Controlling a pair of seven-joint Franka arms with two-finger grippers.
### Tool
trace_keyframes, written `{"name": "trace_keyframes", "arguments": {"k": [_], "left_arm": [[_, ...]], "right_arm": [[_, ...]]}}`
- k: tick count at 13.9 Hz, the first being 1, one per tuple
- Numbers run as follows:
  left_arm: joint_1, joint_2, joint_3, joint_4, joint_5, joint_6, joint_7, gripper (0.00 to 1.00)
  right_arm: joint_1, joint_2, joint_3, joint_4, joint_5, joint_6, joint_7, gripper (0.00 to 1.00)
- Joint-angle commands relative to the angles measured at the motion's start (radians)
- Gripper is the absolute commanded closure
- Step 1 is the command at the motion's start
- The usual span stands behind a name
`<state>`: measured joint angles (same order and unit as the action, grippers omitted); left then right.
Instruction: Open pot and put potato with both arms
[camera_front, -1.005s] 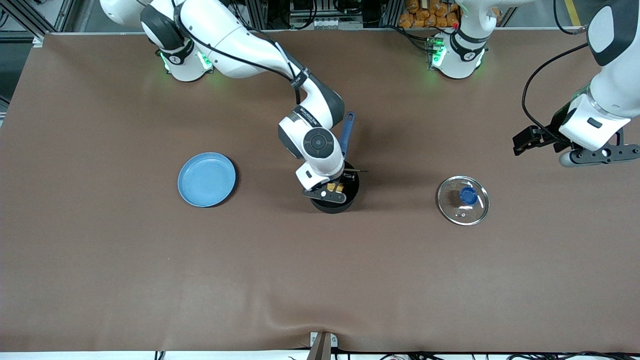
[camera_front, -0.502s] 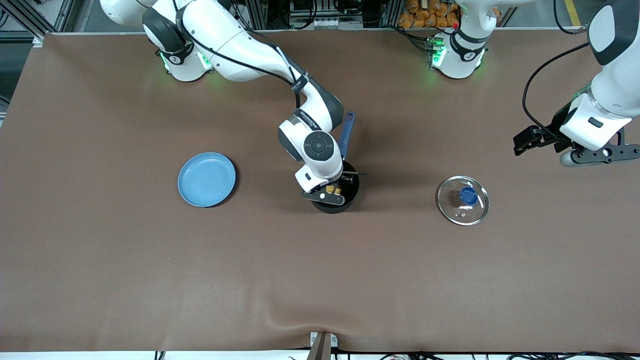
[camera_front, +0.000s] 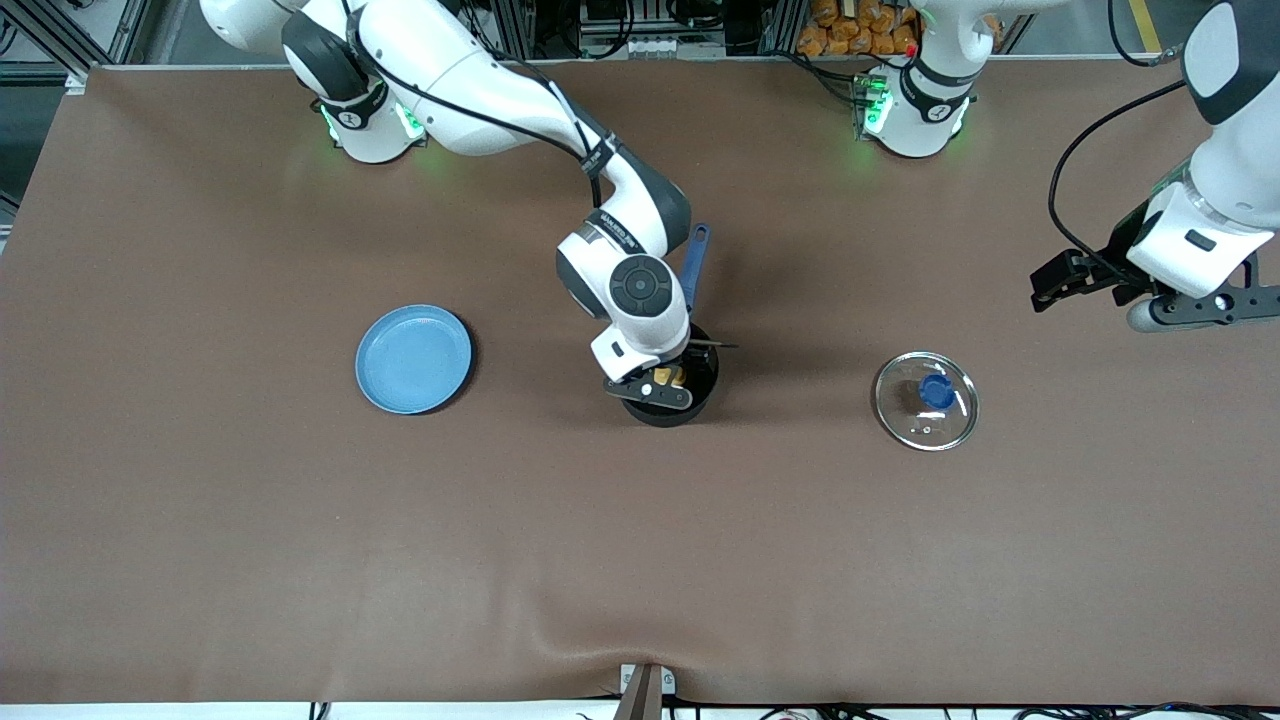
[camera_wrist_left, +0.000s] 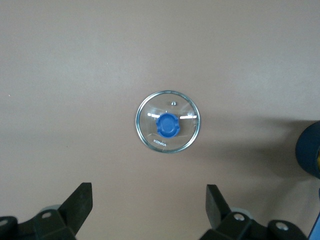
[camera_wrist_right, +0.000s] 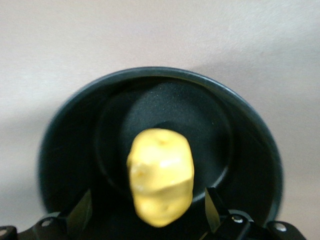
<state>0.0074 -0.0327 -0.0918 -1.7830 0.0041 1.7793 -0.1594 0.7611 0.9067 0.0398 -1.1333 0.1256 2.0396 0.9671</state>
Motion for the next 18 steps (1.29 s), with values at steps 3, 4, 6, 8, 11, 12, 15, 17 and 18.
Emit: {"name": "trace_keyframes", "arguments": {"k": [3, 4, 6, 8, 11, 12, 15, 17, 18], "left_arm": [[0.013, 0.019, -0.003, 0.07, -0.024, -0.06, 0.012, 0.0], [0.013, 0.019, -0.003, 0.07, -0.023, -0.061, 0.012, 0.0], [0.013, 0.017, -0.003, 0.07, -0.024, -0.066, 0.011, 0.0], [0.013, 0.017, -0.003, 0.07, -0.023, -0.069, 0.004, 0.0], [-0.012, 0.019, 0.033, 0.076, -0.023, -0.069, 0.003, 0.0], [-0.041, 0.031, 0.068, 0.101, -0.024, -0.083, 0.004, 0.0], [-0.053, 0.053, 0.083, 0.142, -0.023, -0.116, 0.009, 0.0], [-0.057, 0.057, 0.083, 0.142, -0.021, -0.116, 0.017, 0.0], [-0.058, 0.056, 0.083, 0.142, -0.016, -0.116, 0.021, 0.0]], "right_arm": [[-0.064, -0.1, 0.003, 0.136, 0.047, -0.211, 0.048, 0.0], [-0.092, -0.133, 0.005, 0.136, 0.06, -0.223, 0.045, 0.0], [-0.182, -0.17, 0.034, 0.135, 0.058, -0.257, 0.032, 0.0], [-0.341, -0.218, 0.139, 0.133, 0.054, -0.31, -0.03, 0.0], [-0.549, -0.276, 0.245, 0.133, 0.054, -0.422, -0.06, 0.0], [-0.593, -0.29, 0.249, 0.133, 0.058, -0.455, -0.088, 0.0], [-0.67, -0.344, 0.229, 0.133, 0.042, -0.571, -0.267, 0.0], [-0.72, -0.39, 0.241, 0.127, -0.065, -0.585, -0.371, 0.0], [-0.717, -0.428, 0.241, 0.124, -0.133, -0.593, -0.425, 0.0]]}}
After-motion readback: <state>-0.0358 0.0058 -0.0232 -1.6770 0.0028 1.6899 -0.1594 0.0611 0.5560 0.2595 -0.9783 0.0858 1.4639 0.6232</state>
